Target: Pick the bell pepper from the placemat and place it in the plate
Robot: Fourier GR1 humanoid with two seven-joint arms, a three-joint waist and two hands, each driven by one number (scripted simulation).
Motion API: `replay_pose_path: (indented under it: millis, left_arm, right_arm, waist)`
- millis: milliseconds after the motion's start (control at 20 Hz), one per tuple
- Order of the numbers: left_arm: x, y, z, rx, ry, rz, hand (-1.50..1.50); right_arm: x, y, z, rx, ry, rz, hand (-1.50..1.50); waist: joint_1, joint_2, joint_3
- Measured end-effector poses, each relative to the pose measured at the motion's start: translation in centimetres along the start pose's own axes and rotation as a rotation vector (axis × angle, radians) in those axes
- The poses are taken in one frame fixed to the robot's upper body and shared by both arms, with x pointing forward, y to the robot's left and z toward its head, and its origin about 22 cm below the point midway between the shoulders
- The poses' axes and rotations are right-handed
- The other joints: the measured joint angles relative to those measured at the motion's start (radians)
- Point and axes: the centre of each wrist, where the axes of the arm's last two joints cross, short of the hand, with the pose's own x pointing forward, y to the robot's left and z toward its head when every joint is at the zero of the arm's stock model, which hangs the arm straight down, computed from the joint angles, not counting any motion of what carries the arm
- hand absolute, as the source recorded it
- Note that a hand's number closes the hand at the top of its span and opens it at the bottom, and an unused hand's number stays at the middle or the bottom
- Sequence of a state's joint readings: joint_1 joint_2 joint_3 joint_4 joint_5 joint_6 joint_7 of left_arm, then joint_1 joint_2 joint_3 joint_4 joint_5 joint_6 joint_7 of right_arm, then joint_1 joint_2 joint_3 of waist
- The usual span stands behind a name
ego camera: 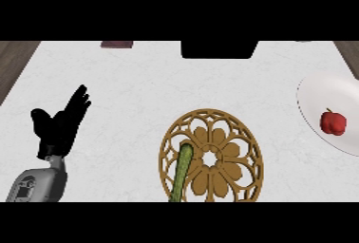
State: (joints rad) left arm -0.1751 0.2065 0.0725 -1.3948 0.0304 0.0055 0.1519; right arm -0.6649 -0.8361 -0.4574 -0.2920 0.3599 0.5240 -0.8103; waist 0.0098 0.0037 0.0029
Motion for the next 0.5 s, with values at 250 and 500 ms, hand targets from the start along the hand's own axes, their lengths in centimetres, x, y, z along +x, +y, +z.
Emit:
replay_pose_path:
  millis: [250, 500]
  left_arm:
    - [0.2, -0.4, 0.0, -0.01, -0.006, -0.001, 0.0]
    - [0.5, -0.3, 0.0, -0.013, -0.007, 0.004, 0.0]
  right_arm:
    - [0.8, -1.5, 0.5, 0.003, 0.032, -0.046, -1.5]
    - [1.3, -2.8, 1.5, -0.025, 0.032, -0.055, -1.5]
  waist:
    - [0.006, 0.004, 0.002]
    - [0.009, 0.007, 0.004]
